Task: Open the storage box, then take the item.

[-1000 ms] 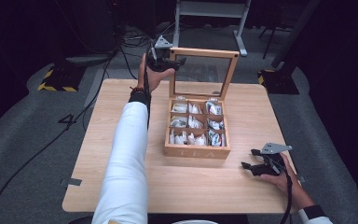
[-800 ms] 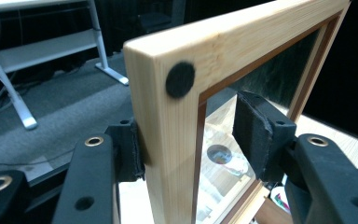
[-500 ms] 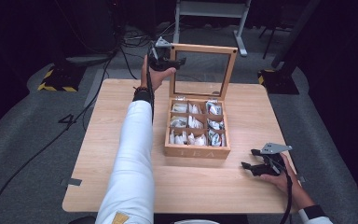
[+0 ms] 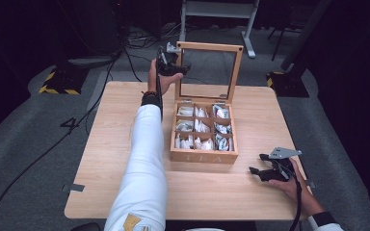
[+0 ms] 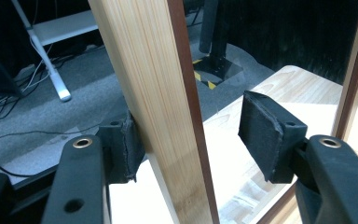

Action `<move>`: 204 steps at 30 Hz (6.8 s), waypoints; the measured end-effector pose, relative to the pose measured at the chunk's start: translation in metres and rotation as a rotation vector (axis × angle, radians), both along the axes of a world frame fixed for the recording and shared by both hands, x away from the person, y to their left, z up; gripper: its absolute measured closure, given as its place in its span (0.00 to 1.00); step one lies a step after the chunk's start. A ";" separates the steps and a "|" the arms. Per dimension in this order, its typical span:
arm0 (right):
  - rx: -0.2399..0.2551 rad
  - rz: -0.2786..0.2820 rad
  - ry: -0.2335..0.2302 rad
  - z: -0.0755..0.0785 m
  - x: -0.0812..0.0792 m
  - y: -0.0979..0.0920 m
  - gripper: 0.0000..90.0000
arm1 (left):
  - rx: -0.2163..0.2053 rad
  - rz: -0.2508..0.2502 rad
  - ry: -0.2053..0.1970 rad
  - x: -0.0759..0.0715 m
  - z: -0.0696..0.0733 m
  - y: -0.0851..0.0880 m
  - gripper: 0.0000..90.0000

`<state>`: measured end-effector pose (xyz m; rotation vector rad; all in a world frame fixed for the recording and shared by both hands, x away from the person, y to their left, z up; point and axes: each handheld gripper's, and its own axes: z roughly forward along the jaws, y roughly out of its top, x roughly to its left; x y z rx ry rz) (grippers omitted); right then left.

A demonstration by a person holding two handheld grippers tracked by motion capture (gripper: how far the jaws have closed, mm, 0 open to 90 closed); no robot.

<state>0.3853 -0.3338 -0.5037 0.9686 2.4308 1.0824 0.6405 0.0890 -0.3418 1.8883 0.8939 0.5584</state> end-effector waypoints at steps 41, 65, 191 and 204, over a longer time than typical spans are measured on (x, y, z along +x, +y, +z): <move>0.001 0.009 0.002 0.000 0.000 -0.001 0.25 | 0.140 -0.064 0.141 -0.051 -0.052 0.012 0.34; 0.102 0.023 -0.040 0.046 0.004 -0.007 0.31 | 0.277 -0.141 0.076 -0.171 -0.039 0.070 0.19; 0.153 0.325 -0.152 0.123 0.046 0.133 0.97 | 0.224 -0.194 0.262 -0.289 -0.162 0.138 0.16; 0.187 0.356 -0.186 0.134 0.022 0.121 0.97 | 0.223 -0.190 0.261 -0.290 -0.162 0.138 0.16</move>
